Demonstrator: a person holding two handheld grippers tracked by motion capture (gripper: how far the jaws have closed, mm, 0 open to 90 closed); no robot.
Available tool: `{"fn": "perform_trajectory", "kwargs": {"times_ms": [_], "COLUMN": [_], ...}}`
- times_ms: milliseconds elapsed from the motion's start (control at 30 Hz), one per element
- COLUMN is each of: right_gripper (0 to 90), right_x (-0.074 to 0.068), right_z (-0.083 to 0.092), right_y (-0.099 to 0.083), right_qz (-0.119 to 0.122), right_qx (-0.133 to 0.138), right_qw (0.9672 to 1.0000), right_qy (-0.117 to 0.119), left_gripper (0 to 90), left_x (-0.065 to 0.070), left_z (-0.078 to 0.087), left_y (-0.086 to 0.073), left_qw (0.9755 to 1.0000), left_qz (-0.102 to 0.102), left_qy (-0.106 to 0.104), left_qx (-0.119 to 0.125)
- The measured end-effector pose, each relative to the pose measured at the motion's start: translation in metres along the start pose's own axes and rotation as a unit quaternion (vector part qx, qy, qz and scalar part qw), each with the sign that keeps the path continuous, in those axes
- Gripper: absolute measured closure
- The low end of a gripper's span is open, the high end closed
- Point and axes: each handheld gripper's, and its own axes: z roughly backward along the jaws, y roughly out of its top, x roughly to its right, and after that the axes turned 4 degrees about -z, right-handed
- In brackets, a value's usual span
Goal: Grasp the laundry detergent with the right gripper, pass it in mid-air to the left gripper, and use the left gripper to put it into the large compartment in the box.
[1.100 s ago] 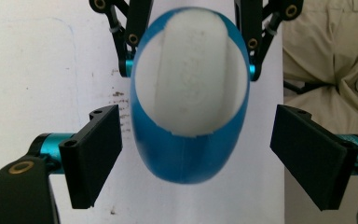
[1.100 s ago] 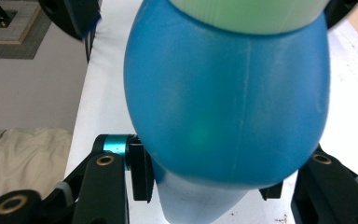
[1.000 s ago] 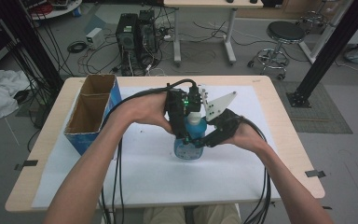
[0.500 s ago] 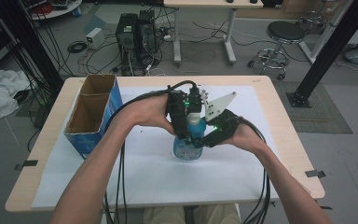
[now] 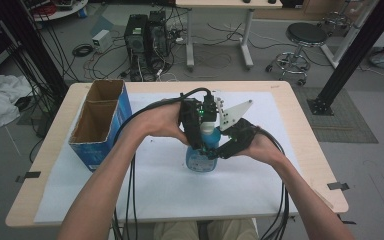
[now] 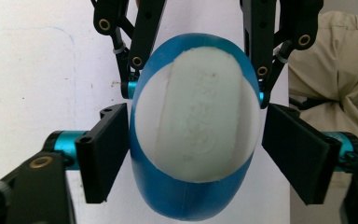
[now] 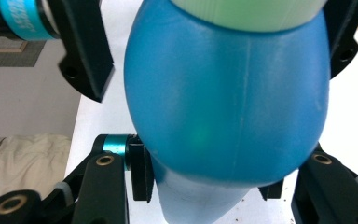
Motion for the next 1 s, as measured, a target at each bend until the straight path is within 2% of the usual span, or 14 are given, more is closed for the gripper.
{"fn": "perform_trajectory", "kwargs": {"times_ms": [333, 1000], "right_gripper": [48.7, 48.7], "right_x": [0.0001, -0.0010], "right_z": [-0.0019, -0.0041], "right_y": [-0.0009, -0.0021], "right_qz": [0.000, -0.001], "right_qx": [-0.001, -0.004], "right_qw": [1.0000, 1.0000], "right_qy": [0.000, -0.001], "left_gripper": [27.2, 33.3], "left_x": [0.0003, 0.0012], "left_z": [-0.0017, -0.0038], "left_y": [0.0001, 0.0002], "left_qw": [1.0000, 0.9999], "left_qz": [-0.008, -0.007], "left_qy": [0.000, 0.004], "left_qx": [-0.004, -0.009]}}
